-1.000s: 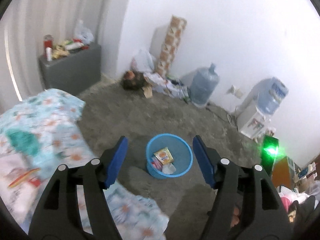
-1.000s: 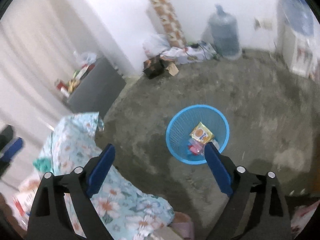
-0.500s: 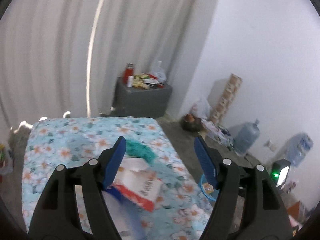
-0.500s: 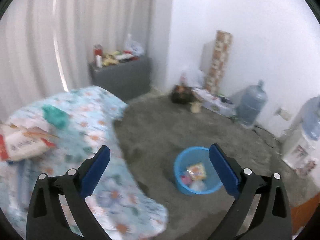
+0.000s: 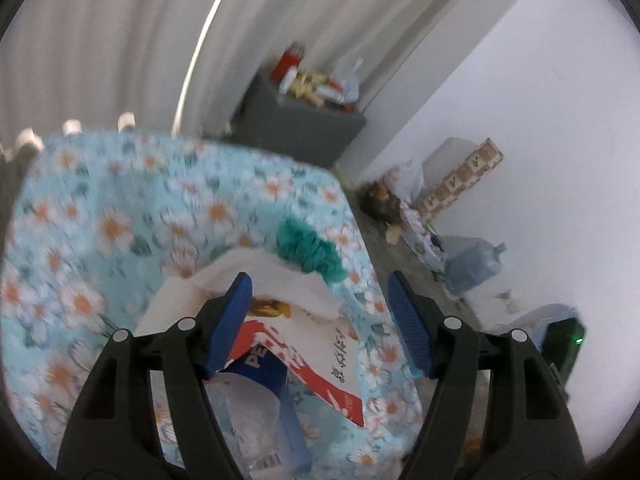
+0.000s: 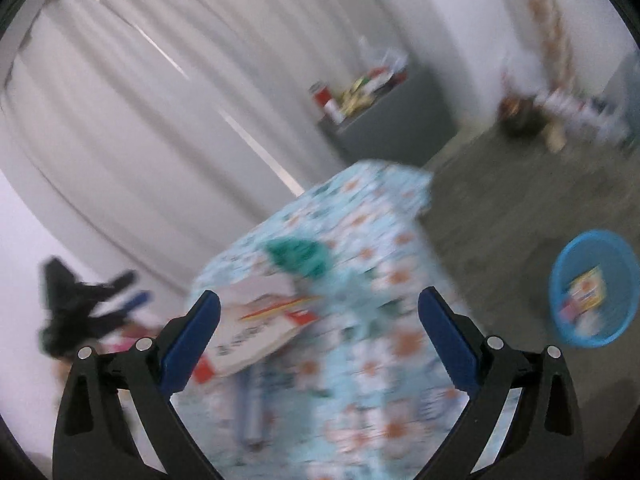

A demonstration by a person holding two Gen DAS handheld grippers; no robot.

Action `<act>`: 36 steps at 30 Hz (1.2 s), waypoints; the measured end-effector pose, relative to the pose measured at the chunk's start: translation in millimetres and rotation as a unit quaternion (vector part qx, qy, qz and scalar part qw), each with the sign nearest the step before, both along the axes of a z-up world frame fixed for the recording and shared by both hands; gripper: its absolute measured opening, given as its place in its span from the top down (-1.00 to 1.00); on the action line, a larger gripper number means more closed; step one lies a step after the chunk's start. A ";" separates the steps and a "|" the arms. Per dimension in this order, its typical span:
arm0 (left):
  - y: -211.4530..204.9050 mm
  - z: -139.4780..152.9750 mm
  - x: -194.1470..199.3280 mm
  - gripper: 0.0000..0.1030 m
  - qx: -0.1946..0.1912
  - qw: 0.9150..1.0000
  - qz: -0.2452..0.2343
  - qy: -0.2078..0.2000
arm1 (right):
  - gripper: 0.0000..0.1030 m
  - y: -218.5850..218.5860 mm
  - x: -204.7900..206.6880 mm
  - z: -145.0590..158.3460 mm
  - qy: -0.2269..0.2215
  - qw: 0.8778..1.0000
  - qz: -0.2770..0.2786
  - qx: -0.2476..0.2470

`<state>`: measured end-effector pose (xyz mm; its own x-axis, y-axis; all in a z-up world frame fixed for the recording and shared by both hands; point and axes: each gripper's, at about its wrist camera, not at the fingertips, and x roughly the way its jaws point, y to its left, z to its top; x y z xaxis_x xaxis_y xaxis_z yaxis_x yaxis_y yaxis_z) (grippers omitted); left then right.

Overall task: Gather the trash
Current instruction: 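Return both tools to the bed and close the left tool on the white bag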

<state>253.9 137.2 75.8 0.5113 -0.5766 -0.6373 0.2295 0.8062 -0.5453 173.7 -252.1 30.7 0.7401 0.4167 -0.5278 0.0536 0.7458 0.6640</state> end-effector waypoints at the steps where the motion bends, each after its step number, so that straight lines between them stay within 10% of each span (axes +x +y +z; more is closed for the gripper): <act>1: 4.1 -9.3 9.3 -0.26 -0.007 1.000 0.002 0.024 | -0.74 5.6 7.7 -5.4 0.008 1.000 0.014 0.018; 7: 9.2 -37.0 39.6 -0.21 0.027 0.998 -0.023 0.060 | -0.50 28.8 34.1 -30.0 0.056 0.992 0.067 0.086; 17: 15.6 -73.1 73.7 -0.18 -0.040 0.985 -0.053 0.161 | -0.15 50.6 68.4 -76.3 0.122 0.956 0.104 0.244; 36: 20.3 -103.7 95.7 0.61 -0.097 0.971 -0.034 0.215 | 0.15 59.1 78.9 -112.9 0.184 0.913 0.090 0.353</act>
